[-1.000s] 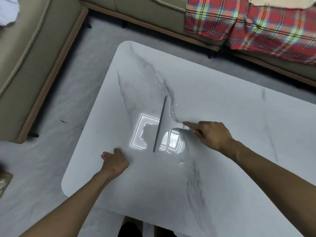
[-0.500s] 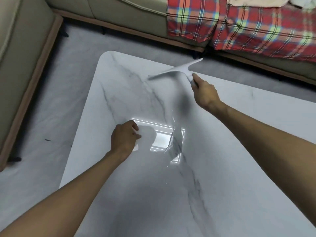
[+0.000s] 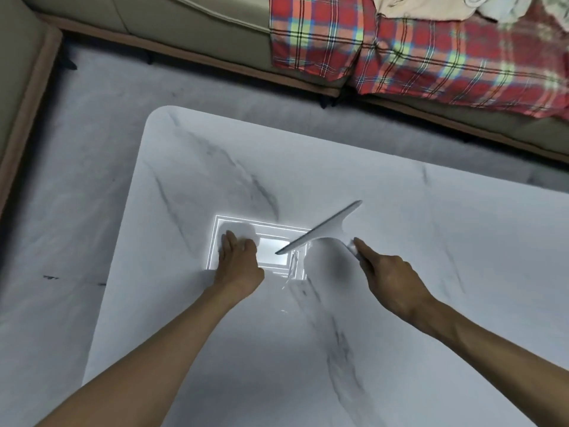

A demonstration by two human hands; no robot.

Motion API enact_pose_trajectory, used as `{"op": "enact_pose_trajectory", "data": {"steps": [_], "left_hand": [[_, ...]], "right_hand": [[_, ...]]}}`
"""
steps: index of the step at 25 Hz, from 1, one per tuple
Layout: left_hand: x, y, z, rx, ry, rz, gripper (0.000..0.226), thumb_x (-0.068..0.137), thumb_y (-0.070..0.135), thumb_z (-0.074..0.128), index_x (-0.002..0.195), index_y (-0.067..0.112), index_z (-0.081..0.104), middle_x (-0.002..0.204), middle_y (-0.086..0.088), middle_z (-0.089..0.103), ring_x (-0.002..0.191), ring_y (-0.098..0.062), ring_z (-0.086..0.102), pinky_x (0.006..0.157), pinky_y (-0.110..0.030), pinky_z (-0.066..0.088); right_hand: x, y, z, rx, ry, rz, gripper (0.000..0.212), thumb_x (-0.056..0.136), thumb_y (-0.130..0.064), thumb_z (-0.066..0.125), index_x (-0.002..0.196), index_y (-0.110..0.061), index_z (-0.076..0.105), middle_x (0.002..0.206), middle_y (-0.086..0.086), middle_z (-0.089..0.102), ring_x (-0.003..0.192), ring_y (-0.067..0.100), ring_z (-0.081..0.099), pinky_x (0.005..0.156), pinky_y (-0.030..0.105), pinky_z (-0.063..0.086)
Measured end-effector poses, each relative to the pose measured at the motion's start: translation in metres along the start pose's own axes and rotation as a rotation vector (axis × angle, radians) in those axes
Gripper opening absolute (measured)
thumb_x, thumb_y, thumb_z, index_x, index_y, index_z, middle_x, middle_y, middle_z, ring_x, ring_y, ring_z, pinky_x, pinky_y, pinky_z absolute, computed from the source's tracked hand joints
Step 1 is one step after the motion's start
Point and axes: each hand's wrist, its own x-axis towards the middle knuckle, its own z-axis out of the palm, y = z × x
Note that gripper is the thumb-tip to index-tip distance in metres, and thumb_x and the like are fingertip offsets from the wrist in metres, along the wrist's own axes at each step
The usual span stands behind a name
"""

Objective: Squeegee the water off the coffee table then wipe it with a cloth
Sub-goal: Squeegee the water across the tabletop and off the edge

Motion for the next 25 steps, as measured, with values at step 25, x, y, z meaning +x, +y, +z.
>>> {"op": "enact_pose_trajectory", "data": {"steps": [25], "left_hand": [[0.003, 0.004, 0.003, 0.005, -0.039, 0.015, 0.044, 0.080, 0.010, 0.048, 0.124, 0.009, 0.041, 0.154, -0.034, -0.017, 0.145, -0.044, -0.020, 0.121, -0.046, 0.002]], "right_hand": [[0.021, 0.027, -0.030, 0.223, 0.213, 0.137, 0.040, 0.104, -0.033, 0.032, 0.138, -0.017, 0.046, 0.101, 0.024, 0.067, 0.084, 0.042, 0.064, 0.075, 0.042, 0.050]]}}
